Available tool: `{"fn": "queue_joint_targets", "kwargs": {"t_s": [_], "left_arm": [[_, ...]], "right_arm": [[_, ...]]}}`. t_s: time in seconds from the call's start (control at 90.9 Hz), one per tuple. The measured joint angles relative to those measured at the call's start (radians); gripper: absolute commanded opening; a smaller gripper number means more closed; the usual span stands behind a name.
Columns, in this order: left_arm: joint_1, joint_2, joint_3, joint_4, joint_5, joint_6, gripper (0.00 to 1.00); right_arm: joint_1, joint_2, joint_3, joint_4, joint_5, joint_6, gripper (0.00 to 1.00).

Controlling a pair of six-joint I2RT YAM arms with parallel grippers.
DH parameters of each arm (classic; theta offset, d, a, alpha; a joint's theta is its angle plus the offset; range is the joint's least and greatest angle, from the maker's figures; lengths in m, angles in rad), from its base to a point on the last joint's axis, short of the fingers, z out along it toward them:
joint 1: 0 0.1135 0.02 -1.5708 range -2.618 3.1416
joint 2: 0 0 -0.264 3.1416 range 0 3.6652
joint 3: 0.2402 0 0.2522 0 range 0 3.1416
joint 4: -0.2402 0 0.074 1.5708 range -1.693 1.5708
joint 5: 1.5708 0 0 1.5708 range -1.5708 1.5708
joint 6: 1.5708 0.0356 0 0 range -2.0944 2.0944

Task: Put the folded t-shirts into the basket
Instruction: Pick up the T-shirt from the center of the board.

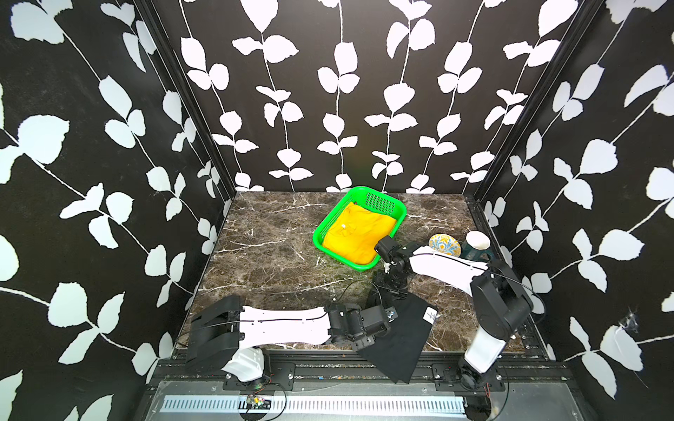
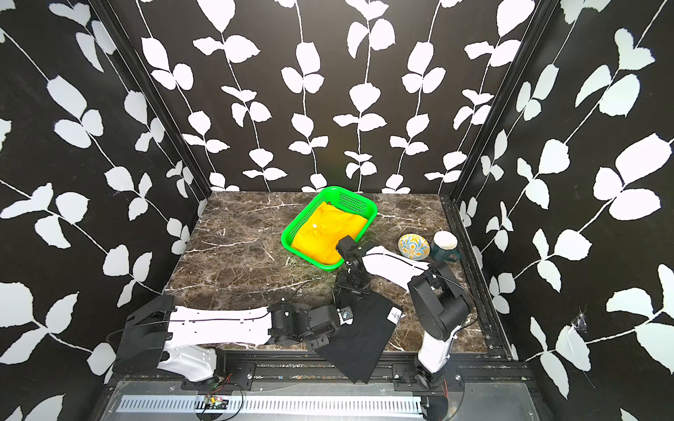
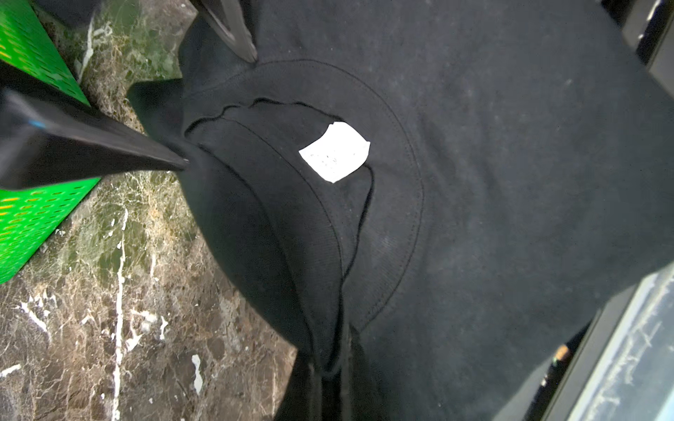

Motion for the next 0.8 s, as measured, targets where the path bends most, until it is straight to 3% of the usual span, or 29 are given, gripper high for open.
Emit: {"fn": "queue_joint_targets", "kwargs": {"t_s": [0.484,0.704,0.803], "left_arm": [[-0.016,-0.059,0.0,0.002,-0.013,0.032,0.0],[-0.02,-0.06,0.0,0.002,-0.026,0.037,0.0],[-0.021,-0.076,-0.006,0.001,-0.034,0.037,0.0]], "right_arm": [[0.025,0.093,0.124,-0.03,0.004,0.002,0.78],[0.036,0.166,0.183,-0.073,0.037,-0.049,0.63],[0.039,0.165,0.182,-0.09,0.057,-0.067,0.49]]}}
